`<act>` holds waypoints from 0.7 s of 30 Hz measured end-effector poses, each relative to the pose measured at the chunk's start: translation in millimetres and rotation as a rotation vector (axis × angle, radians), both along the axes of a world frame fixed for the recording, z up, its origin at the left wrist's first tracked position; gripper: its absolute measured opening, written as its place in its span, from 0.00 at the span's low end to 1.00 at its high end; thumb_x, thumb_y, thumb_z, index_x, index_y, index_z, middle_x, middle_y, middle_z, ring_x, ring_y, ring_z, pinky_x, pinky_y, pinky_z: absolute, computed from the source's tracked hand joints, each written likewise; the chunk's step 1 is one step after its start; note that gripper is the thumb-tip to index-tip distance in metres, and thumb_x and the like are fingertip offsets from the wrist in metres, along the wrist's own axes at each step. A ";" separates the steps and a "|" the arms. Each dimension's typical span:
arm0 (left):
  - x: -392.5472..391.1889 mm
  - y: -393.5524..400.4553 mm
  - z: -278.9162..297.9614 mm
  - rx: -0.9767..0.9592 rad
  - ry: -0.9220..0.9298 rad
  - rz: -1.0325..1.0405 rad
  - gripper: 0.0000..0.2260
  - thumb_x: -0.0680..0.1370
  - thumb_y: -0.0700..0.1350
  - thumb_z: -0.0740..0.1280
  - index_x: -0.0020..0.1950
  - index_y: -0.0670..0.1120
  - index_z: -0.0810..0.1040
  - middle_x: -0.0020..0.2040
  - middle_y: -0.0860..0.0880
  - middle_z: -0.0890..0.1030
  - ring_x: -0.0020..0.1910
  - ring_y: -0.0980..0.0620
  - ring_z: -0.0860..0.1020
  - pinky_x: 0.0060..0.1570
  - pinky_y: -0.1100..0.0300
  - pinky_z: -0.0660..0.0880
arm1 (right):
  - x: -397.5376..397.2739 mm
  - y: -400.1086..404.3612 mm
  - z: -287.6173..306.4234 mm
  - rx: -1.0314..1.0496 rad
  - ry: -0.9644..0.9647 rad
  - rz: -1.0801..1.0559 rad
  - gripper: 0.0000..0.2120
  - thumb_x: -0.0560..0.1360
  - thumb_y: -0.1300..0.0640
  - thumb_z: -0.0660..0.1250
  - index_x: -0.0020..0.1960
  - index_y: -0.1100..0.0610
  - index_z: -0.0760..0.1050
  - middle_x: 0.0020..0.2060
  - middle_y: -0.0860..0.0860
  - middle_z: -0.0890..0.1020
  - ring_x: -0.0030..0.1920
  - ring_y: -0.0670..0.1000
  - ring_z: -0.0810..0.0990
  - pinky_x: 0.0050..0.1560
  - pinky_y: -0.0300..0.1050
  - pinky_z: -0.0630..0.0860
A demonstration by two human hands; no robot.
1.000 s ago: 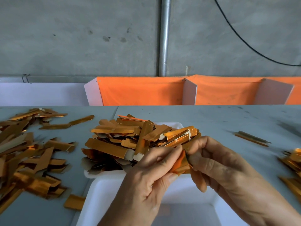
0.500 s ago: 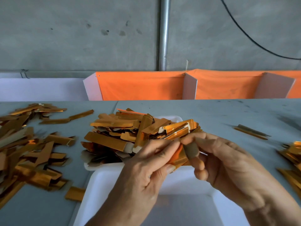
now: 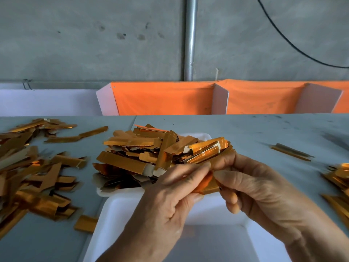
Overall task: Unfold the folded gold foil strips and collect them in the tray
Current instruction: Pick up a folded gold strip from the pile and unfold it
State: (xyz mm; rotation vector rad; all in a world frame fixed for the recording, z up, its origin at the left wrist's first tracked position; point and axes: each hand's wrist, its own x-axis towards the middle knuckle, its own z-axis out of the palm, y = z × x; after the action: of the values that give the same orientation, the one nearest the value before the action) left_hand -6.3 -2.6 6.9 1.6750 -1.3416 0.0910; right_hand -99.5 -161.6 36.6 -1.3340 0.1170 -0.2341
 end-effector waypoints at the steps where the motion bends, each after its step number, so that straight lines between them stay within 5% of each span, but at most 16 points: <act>1: -0.1 0.7 -0.3 0.003 0.032 0.004 0.23 0.76 0.46 0.63 0.70 0.59 0.69 0.63 0.66 0.71 0.65 0.63 0.70 0.56 0.74 0.70 | -0.1 0.2 0.1 0.005 0.003 -0.001 0.05 0.64 0.62 0.71 0.40 0.57 0.82 0.26 0.55 0.74 0.23 0.48 0.72 0.23 0.37 0.72; 4: -0.7 2.8 0.0 0.006 0.134 0.017 0.21 0.74 0.50 0.63 0.64 0.67 0.67 0.61 0.69 0.73 0.62 0.67 0.72 0.54 0.76 0.69 | -1.6 0.2 0.8 0.024 0.000 0.005 0.05 0.64 0.62 0.70 0.38 0.56 0.82 0.25 0.55 0.74 0.23 0.48 0.73 0.23 0.38 0.72; 8: -0.9 3.9 0.8 0.036 0.079 0.046 0.14 0.74 0.51 0.63 0.57 0.67 0.68 0.59 0.69 0.73 0.59 0.66 0.73 0.52 0.75 0.70 | -1.8 0.4 0.7 0.022 0.003 -0.008 0.05 0.63 0.62 0.70 0.37 0.56 0.82 0.26 0.55 0.74 0.23 0.49 0.73 0.23 0.38 0.72; 13: -0.8 3.7 1.3 0.027 -0.027 0.069 0.15 0.75 0.49 0.63 0.59 0.64 0.68 0.61 0.68 0.72 0.61 0.63 0.72 0.54 0.72 0.70 | -2.4 0.6 -0.3 -0.078 0.000 -0.046 0.08 0.62 0.66 0.75 0.38 0.56 0.81 0.26 0.56 0.74 0.24 0.50 0.72 0.25 0.38 0.71; 21: 1.7 2.5 3.5 -0.023 -0.152 0.099 0.15 0.75 0.46 0.64 0.60 0.59 0.70 0.62 0.63 0.73 0.61 0.62 0.73 0.55 0.63 0.74 | -1.5 3.1 -1.9 -0.245 -0.042 -0.100 0.07 0.66 0.59 0.77 0.40 0.55 0.79 0.28 0.55 0.75 0.25 0.52 0.74 0.28 0.40 0.72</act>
State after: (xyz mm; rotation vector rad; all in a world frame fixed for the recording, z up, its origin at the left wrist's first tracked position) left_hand -4.6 0.0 10.3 1.7432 -1.3631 0.2951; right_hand -100.9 -158.6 34.8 -1.5673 0.1221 -0.3700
